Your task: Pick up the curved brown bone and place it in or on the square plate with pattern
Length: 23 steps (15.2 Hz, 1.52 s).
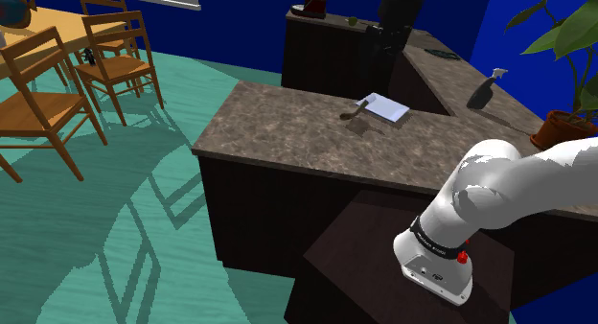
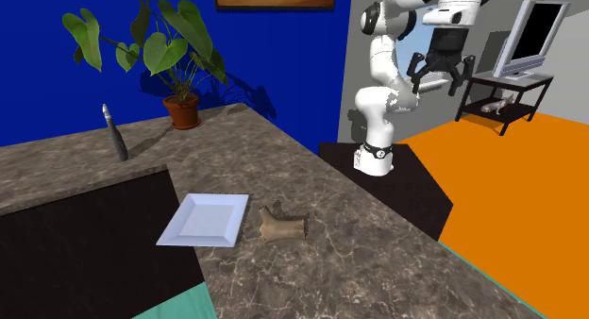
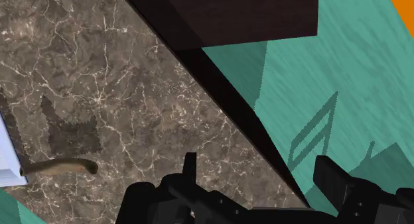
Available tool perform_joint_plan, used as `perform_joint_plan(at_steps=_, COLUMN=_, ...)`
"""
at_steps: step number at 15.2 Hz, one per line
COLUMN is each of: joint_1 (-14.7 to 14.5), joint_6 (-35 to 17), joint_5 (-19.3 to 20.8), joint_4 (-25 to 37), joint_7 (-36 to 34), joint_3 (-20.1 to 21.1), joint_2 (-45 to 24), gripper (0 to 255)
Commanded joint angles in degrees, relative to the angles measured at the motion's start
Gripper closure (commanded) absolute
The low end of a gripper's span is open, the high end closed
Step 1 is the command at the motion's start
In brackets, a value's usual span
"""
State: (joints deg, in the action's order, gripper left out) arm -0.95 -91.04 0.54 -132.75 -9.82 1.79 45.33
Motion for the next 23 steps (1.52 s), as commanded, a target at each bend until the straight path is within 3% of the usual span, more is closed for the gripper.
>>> perform_joint_plan(at_steps=1, joint_1=0.0, joint_6=0.0, joint_5=0.0, joint_4=0.0, joint_7=0.0, joint_3=0.0, joint_2=0.0, gripper=0)
perform_joint_plan(at_steps=12, joint_1=1.86, joint_6=-8.95, joint_5=9.72, joint_4=-3.93, joint_7=19.42, joint_3=-12.36, joint_2=-9.16, gripper=0)
perform_joint_plan(at_steps=23, joint_1=3.02, joint_6=-19.94, joint_5=15.47, joint_4=1.14, joint_7=37.87, joint_3=-23.49, joint_2=-27.51, gripper=0)
